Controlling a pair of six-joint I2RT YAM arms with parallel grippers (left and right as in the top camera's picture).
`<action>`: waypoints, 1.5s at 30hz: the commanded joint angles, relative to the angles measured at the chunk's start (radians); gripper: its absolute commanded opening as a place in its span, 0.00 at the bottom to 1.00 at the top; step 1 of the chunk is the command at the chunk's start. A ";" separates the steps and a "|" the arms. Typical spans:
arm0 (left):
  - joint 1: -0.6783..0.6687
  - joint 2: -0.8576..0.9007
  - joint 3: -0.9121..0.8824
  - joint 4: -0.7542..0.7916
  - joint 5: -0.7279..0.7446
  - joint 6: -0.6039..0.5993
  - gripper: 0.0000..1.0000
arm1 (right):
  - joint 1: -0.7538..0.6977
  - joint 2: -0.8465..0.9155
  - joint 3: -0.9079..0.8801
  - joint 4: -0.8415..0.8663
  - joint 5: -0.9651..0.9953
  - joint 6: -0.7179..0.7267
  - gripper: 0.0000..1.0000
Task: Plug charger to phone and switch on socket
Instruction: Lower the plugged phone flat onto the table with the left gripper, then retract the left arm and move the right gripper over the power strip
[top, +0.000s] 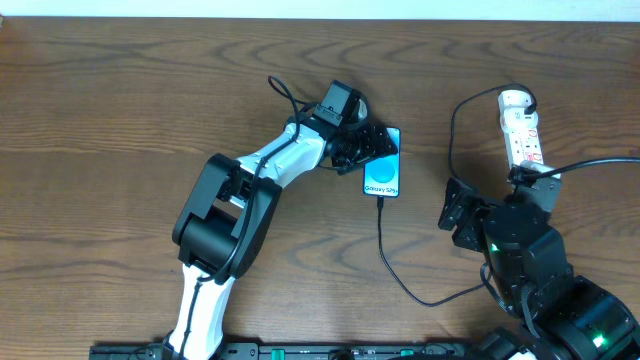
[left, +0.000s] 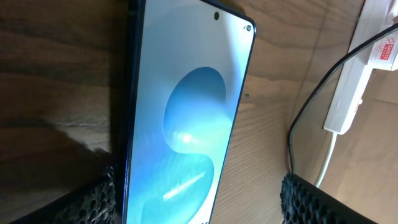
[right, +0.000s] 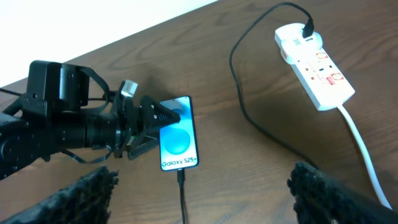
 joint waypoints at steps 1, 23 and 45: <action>0.050 0.079 -0.056 -0.067 -0.152 0.113 0.84 | -0.005 -0.003 -0.004 -0.021 0.003 0.005 0.95; 0.672 -0.771 -0.056 -0.672 -0.153 0.491 0.85 | -0.005 0.295 -0.004 -0.004 0.003 0.059 0.99; 0.669 -1.435 -0.070 -1.068 -0.470 0.565 0.85 | -0.573 0.615 -0.003 0.065 -0.298 -0.042 0.46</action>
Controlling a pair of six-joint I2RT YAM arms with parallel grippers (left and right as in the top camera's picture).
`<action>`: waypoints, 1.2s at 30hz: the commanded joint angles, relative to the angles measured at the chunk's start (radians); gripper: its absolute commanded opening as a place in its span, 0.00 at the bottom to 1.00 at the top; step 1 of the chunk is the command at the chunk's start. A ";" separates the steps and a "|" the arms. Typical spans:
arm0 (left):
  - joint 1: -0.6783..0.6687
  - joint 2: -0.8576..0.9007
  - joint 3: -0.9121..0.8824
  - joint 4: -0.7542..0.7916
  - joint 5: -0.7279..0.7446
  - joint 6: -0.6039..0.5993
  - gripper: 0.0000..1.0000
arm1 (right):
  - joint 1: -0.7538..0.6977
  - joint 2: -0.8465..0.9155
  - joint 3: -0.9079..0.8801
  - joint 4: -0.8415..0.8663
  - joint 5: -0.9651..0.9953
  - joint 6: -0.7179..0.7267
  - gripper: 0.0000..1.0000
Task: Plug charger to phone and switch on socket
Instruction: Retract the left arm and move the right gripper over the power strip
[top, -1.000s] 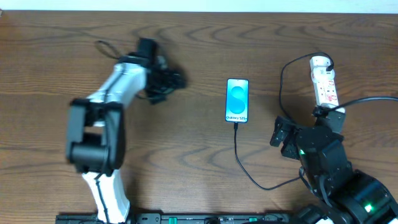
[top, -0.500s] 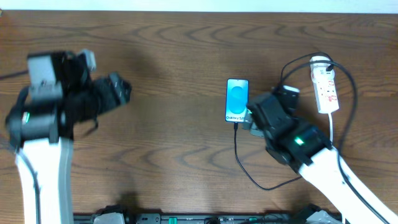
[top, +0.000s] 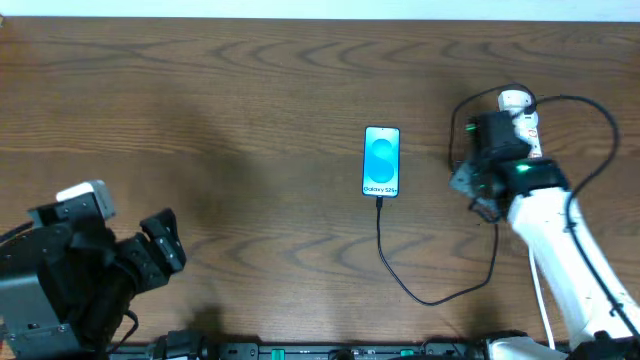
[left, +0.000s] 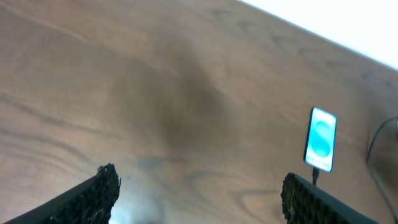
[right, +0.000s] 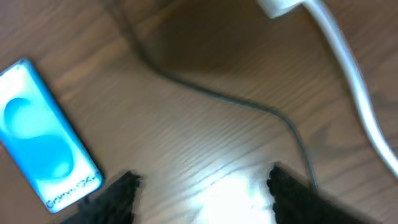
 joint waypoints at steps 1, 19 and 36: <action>0.001 -0.003 -0.005 -0.045 -0.013 0.020 0.85 | -0.177 -0.003 0.001 0.003 -0.035 -0.066 0.32; 0.002 -0.164 -0.005 -0.060 -0.013 0.020 0.85 | -0.443 0.224 0.326 -0.087 -0.070 -0.150 0.01; -0.097 -0.512 -0.005 -0.063 -0.013 0.020 0.85 | -0.470 0.670 0.840 -0.236 -0.138 -0.198 0.01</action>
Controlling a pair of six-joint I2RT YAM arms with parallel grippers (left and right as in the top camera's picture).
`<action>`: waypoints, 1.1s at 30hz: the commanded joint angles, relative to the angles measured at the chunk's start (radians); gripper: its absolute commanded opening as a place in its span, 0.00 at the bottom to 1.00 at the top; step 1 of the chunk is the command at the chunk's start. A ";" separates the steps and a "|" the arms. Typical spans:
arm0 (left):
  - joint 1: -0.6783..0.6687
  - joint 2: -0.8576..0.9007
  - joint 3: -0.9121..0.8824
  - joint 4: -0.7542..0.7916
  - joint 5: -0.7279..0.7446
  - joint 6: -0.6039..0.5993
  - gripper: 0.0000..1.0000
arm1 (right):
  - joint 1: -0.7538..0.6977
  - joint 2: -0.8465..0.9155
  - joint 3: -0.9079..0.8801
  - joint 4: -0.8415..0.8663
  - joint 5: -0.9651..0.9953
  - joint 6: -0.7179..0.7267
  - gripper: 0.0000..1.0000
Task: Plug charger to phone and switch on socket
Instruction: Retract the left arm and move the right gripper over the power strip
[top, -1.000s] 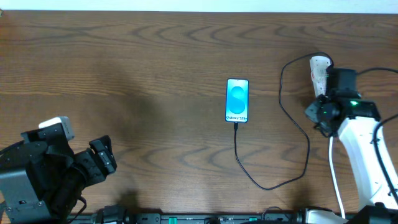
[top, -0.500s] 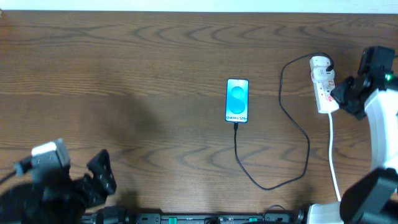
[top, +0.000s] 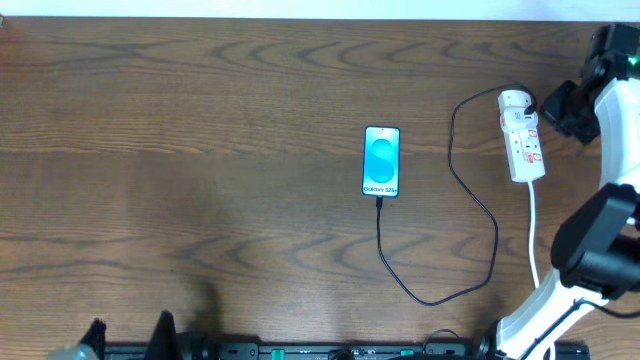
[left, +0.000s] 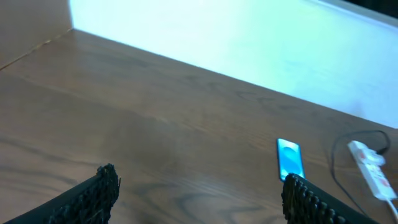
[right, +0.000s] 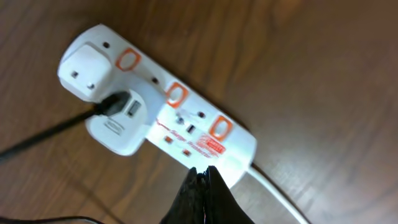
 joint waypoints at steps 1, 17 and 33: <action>-0.059 -0.034 -0.001 -0.005 -0.010 0.008 0.86 | -0.013 0.051 0.064 -0.009 -0.028 -0.024 0.01; -0.063 -0.141 -0.001 -0.247 -0.009 0.008 0.85 | -0.017 0.177 0.066 0.061 -0.027 -0.020 0.01; -0.063 -0.272 0.011 -0.261 -0.009 0.008 0.85 | -0.017 0.188 0.064 0.111 -0.027 -0.020 0.01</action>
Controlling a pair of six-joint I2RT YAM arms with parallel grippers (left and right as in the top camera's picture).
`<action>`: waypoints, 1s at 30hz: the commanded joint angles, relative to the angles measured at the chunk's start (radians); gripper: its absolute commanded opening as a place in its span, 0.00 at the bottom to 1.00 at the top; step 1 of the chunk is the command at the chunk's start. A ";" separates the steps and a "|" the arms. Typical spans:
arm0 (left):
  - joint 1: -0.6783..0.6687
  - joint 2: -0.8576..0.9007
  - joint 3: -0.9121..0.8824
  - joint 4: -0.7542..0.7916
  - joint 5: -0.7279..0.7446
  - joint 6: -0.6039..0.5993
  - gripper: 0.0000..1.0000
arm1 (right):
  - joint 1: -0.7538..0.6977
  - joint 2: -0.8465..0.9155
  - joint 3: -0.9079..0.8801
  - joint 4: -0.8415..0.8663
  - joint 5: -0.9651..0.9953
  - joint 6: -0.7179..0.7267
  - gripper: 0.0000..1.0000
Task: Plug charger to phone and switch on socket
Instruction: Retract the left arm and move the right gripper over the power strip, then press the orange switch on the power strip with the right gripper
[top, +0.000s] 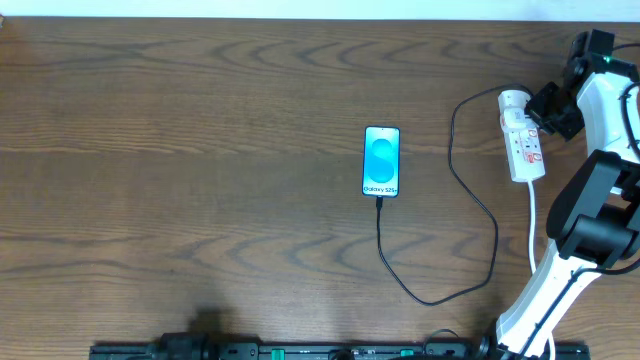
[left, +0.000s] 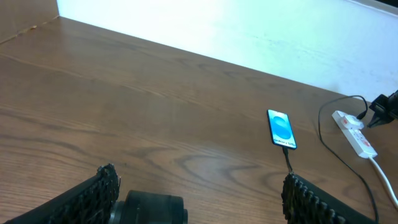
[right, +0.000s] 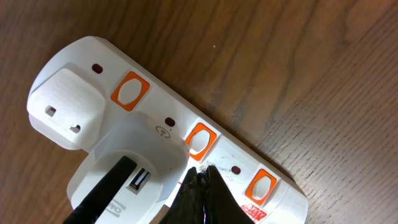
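Observation:
The phone (top: 382, 161) lies screen-up mid-table, a blue picture lit on it, with the black charger cable (top: 440, 290) plugged into its near end. That cable loops right to a white adapter (right: 134, 171) seated in the white power strip (top: 521, 146). The strip's orange rocker switches (right: 199, 139) show in the right wrist view. My right gripper (right: 200, 172) is shut, its tips pressed together on the strip just below the middle switch. My left gripper (left: 199, 193) is open, pulled back low over the table's near left, far from the phone (left: 282, 129).
The strip's white lead (top: 532, 235) runs toward the near edge at the right. A white plug (right: 62, 106) sits in the strip's end socket. A white wall (left: 261, 31) borders the far table edge. A black cylinder (left: 155, 208) lies between my left fingers.
My right gripper has come down closer onto the power strip; its shut tips now touch the strip by the middle orange switch. The left arm has drawn back out of the overhead view.
First my left gripper was at the phone, cable plugged in, right gripper open near the front. Then the left arm had withdrawn to the near left and the right arm was by the strip. Later the right gripper hung shut above the strip, and now touches it.

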 joint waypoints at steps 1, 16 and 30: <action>-0.002 -0.002 0.000 -0.013 -0.009 0.006 0.85 | -0.017 0.006 0.018 0.006 0.002 -0.010 0.01; -0.002 -0.002 0.000 -0.013 -0.009 0.006 0.86 | -0.016 0.006 -0.045 0.076 0.008 -0.010 0.01; -0.002 -0.002 0.000 -0.013 -0.009 0.006 0.85 | -0.008 0.006 -0.197 0.194 -0.007 -0.010 0.01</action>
